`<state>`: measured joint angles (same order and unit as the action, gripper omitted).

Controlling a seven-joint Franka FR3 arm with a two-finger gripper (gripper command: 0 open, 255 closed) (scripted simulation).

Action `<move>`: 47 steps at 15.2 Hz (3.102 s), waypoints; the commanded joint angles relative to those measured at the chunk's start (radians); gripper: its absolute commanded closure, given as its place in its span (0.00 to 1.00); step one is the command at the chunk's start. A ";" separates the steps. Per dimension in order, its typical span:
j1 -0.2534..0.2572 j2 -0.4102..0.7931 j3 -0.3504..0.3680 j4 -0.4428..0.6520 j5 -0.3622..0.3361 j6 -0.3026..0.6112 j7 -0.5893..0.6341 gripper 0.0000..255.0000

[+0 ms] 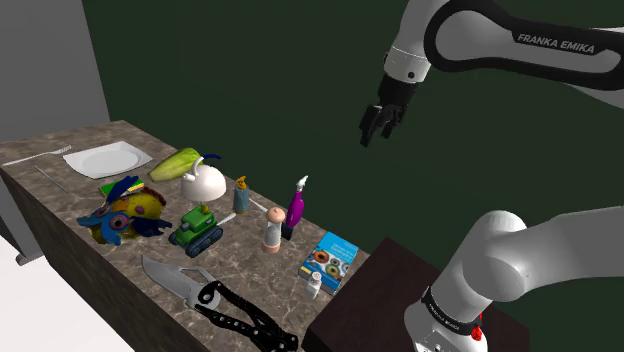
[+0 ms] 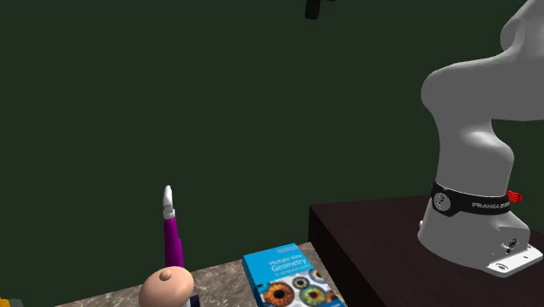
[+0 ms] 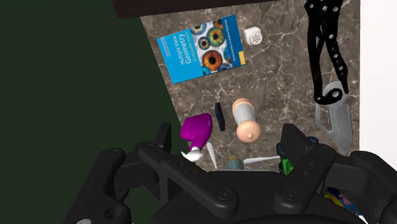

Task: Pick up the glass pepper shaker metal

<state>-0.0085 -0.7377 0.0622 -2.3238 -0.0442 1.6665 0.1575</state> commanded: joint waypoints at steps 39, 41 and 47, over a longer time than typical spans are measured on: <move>0.030 1.196 0.039 0.348 0.012 0.679 0.096 0.00; 0.031 1.216 0.038 0.347 0.009 0.700 0.097 0.00; 0.031 1.223 0.037 0.349 0.009 0.705 0.097 1.00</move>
<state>0.0218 0.4840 0.0988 -1.9740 -0.0356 2.3710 0.2541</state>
